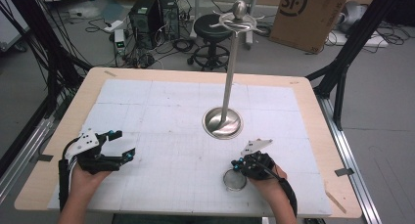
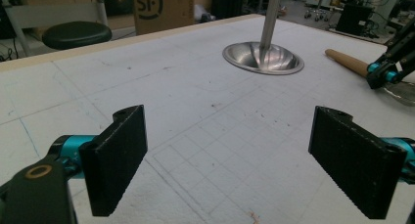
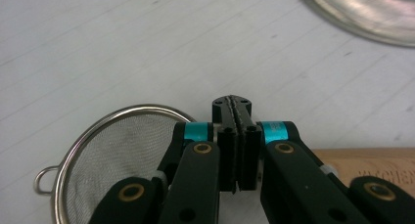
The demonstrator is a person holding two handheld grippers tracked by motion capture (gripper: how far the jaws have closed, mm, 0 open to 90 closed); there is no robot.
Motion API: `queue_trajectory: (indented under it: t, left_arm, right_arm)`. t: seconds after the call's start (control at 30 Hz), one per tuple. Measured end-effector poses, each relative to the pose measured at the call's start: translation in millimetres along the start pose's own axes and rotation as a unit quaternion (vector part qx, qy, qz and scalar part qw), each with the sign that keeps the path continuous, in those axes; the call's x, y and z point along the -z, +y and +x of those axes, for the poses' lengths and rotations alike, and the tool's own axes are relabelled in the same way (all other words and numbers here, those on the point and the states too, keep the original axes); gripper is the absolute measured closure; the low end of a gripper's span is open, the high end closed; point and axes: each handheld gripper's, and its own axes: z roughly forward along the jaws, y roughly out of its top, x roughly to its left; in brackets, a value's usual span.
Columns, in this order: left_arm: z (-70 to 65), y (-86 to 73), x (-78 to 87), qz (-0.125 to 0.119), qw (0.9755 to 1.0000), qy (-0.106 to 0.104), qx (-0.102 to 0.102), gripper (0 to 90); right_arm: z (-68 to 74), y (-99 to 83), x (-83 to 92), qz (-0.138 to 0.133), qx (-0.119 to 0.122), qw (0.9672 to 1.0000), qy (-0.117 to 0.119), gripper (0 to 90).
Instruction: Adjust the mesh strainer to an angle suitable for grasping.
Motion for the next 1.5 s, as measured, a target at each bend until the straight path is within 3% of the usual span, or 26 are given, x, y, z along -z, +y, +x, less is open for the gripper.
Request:
queue_trajectory:
  t: [0.2,0.3,0.37,0.47,0.57,0.63,0.73,0.87,0.97,1.1,1.27,1.37,1.43,1.5]
  left_arm:
    - [0.6,1.3,-1.9,-0.003,1.0000,-0.001,0.000,15.0]
    - [0.4,1.7,-3.9,-0.003,1.0000,-0.002,0.000,15.0]
    - [0.3,1.8,-4.5,-0.003,1.0000,-0.002,0.000,15.0]
    - [0.8,1.7,-4.7,-0.002,1.0000,-0.002,0.000,15.0]
    - [0.8,1.6,-4.7,-0.001,1.0000,-0.002,0.000,15.0]
    - [0.4,1.6,-4.7,0.000,1.0000,-0.003,0.000,15.0]
    - [-0.3,1.8,-4.3,-0.002,1.0000,-0.002,0.001,15.0]
    - [-0.4,1.7,-2.7,0.001,1.0000,-0.001,-0.003,15.0]
    - [-0.2,1.0,-1.0,0.002,1.0000,-0.001,-0.002,15.0]
    - [0.4,0.0,2.9,0.002,1.0000,0.003,0.000,15.0]
    - [1.5,-0.5,9.7,0.000,1.0000,0.007,0.003,15.1]
    - [2.6,-1.1,13.3,-0.003,0.9999,0.011,0.006,15.1]
    - [2.9,-1.2,14.6,-0.004,0.9999,0.012,0.005,15.1]
    - [2.6,-1.1,15.2,-0.004,0.9999,0.012,0.006,15.1]
  right_arm:
    - [5.2,-1.7,6.2,0.033,0.007,0.9980,0.053,89.6]
    - [7.5,-1.4,9.2,0.034,0.015,0.9980,0.051,86.8]
    - [5.7,-1.3,15.2,0.016,0.010,0.9989,0.042,83.4]
    - [-1.8,-4.5,29.5,-0.015,0.000,0.9997,0.017,83.3]
    - [-12.7,-12.7,42.2,-0.033,-0.025,0.9987,-0.030,82.9]
    - [-20.5,-19.9,46.8,-0.029,-0.052,0.9950,-0.080,82.9]
    - [-29.9,-29.5,47.9,-0.030,-0.093,0.9859,-0.136,83.6]
    - [-35.2,-33.1,45.7,-0.026,-0.110,0.9779,-0.176,85.0]
    - [-38.5,-34.0,39.6,-0.023,-0.114,0.9754,-0.187,85.1]
    - [-37.9,-30.0,28.0,-0.021,-0.107,0.9776,-0.180,86.4]
    - [-24.8,-11.3,8.9,-0.015,-0.065,0.9868,-0.147,86.8]
    - [-15.7,-0.9,0.7,-0.008,-0.036,0.9897,-0.138,87.6]
    - [-10.9,3.5,-3.4,-0.013,-0.029,0.9932,-0.112,87.8]
    - [-6.2,8.1,-7.5,-0.010,-0.011,0.9946,-0.103,87.8]
